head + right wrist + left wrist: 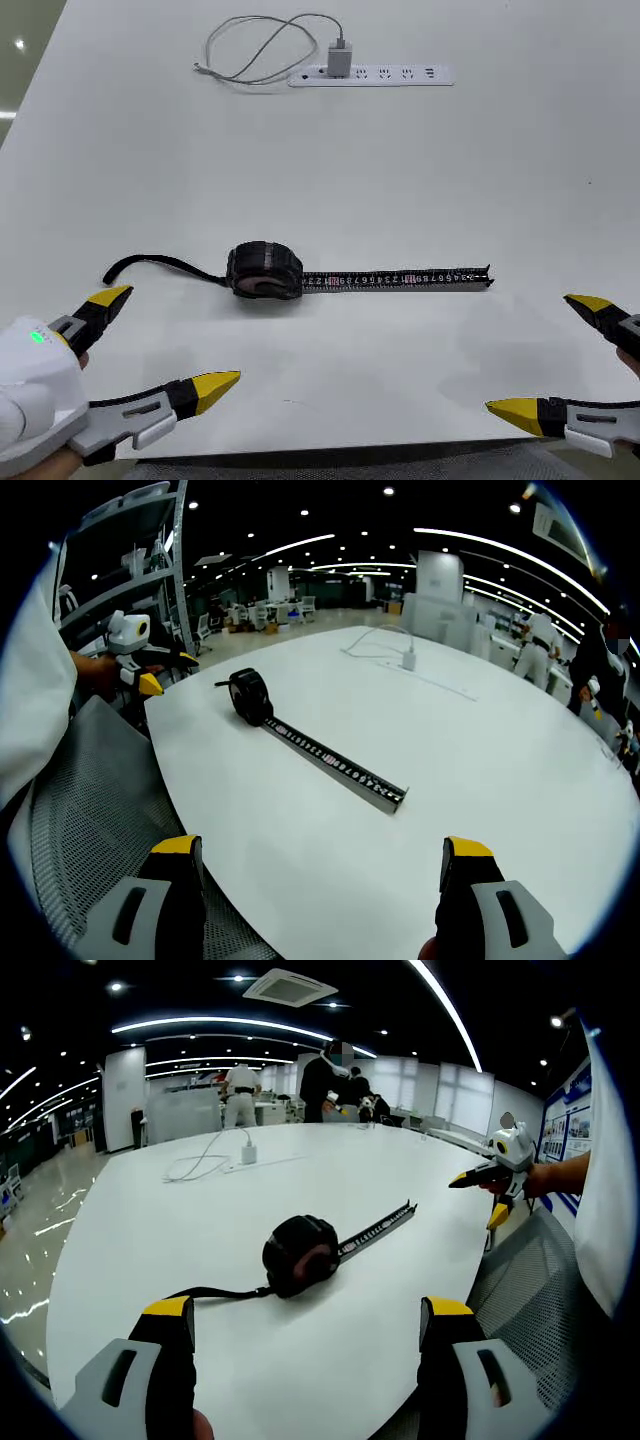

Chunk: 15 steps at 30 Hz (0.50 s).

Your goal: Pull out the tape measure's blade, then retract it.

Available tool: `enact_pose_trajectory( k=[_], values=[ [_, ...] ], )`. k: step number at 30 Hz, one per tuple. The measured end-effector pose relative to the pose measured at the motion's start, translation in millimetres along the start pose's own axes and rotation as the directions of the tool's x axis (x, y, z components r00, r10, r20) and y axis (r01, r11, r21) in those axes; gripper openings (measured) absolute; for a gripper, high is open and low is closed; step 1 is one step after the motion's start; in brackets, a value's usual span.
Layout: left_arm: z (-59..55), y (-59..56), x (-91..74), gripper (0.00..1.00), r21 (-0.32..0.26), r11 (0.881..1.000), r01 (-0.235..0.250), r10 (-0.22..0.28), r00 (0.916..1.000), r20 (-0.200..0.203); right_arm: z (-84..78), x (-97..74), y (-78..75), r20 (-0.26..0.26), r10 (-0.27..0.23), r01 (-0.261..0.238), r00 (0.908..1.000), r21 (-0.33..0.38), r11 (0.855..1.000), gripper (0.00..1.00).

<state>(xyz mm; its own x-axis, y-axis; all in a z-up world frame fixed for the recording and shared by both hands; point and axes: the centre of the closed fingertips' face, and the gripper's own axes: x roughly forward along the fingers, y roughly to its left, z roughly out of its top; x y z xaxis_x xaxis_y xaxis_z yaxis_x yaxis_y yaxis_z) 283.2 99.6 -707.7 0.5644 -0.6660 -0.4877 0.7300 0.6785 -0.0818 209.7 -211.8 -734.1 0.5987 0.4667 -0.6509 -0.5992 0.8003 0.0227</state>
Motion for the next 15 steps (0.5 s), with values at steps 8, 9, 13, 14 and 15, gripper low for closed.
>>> enact_pose_trajectory(
  k=[8, 9, 13, 14, 15],
  values=[
    [6.3, -0.7, 13.8, 0.90, -0.026, 1.000, 0.001, -0.001, 1.0000, 0.004, -3.2, -0.8, -2.2, -0.006, -0.004, 0.004, 1.0000, 0.003, 1.000, 0.98],
    [7.0, 0.1, 16.3, 0.90, -0.030, 1.000, -0.003, 0.003, 1.0000, 0.005, -3.5, -0.8, -2.7, -0.006, -0.005, 0.005, 1.0000, 0.003, 1.000, 0.98],
    [10.9, -0.9, 24.2, 0.90, -0.044, 0.999, -0.002, 0.002, 1.0000, 0.007, -3.9, -0.5, -3.4, -0.007, -0.005, 0.005, 1.0000, 0.002, 1.000, 0.98],
    [12.0, -2.1, 27.0, 0.90, -0.050, 0.999, 0.000, 0.000, 1.0000, 0.007, -3.5, -0.4, -3.3, -0.005, -0.004, 0.004, 1.0000, 0.003, 1.000, 0.98],
    [12.4, -2.3, 28.9, 0.90, -0.053, 0.999, -0.001, 0.002, 1.0000, 0.006, -3.1, -0.3, -3.4, -0.004, -0.004, 0.004, 1.0000, 0.004, 1.000, 0.98]
  ],
)
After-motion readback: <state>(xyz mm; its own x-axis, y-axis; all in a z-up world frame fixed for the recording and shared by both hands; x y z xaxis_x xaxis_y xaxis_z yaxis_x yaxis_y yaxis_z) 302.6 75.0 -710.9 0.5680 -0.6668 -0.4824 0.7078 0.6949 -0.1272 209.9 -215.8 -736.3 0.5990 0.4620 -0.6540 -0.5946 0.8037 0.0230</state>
